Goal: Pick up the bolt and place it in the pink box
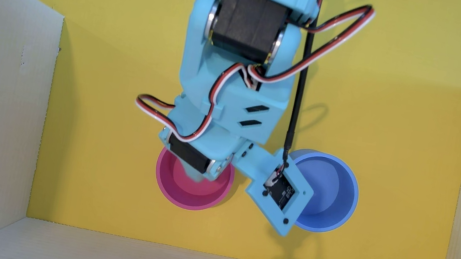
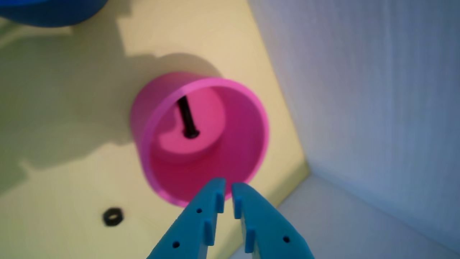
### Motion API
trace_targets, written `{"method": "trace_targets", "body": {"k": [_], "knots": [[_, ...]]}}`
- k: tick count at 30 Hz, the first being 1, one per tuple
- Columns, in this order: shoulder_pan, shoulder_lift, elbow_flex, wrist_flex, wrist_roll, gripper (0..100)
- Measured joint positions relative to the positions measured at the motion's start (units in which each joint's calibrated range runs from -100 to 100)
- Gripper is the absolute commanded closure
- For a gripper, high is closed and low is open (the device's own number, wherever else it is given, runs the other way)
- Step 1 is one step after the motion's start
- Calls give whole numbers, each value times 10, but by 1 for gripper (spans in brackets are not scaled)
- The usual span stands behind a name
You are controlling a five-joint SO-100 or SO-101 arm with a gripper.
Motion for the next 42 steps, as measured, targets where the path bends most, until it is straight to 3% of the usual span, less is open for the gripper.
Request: {"method": "trace_targets", "body": {"k": [5,10,21,26,42], "knots": [[-24,-30,14,52,0,99],[-46,-165,110,59,0,99],[-81,-706,523,-69,0,99],[-82,-930,694,-75,0,99],[-82,-992,774,242,-22,99]]}}
